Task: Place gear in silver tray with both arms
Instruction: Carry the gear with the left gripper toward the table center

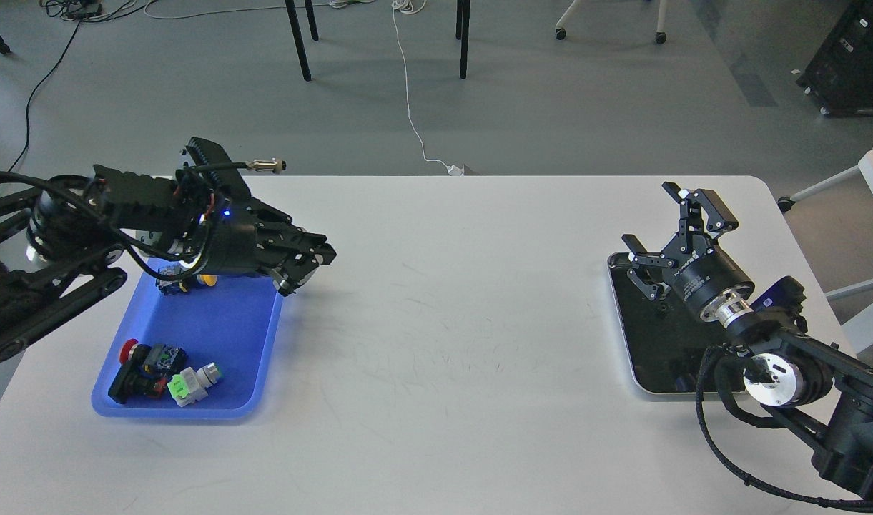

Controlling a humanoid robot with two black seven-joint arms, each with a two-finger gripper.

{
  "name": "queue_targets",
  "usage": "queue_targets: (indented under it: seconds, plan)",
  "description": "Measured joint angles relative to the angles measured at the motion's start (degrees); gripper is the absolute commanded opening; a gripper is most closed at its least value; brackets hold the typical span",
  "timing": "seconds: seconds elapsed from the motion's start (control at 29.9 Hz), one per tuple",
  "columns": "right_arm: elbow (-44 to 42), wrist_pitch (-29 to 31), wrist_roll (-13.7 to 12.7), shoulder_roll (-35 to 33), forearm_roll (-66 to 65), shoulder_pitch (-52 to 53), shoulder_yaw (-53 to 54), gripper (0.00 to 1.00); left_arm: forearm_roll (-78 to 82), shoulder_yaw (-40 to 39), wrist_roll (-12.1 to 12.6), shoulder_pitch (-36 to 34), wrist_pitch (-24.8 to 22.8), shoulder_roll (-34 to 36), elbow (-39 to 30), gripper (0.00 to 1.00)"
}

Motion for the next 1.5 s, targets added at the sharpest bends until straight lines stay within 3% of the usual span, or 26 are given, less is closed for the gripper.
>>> queue_targets:
  seconds: [0.23, 0.5, 0.67, 0.87, 1.5]
  plan:
    - [-0.83, 6.86, 0.00, -0.74, 0.42, -2.76, 2.48, 0.99, 0.00, 11.12, 0.00, -10.45, -0.63, -13.74, 3.20, 0.23]
    - [-0.84, 7.38, 0.00, -1.23, 0.44, -3.91, 3.05, 0.99, 0.00, 18.83, 0.02, -16.34, -0.64, -30.80, 14.44, 0.23]
    - [-0.84, 7.38, 0.00, -1.89, 0.44, -3.95, 3.21, 0.99, -0.02, 22.36, 0.00, -17.45, -0.64, -37.81, 19.62, 0.23]
    - [-0.80, 7.30, 0.00, -1.95, 0.37, -3.95, 3.45, 0.99, 0.00, 24.44, 0.02, -17.26, -0.64, -39.03, 23.58, 0.23]
    - [-0.73, 7.01, 0.00, -2.26, 0.35, -3.82, 3.54, 0.99, 0.00, 27.01, 0.02, -13.47, -0.64, -39.08, 23.65, 0.23]
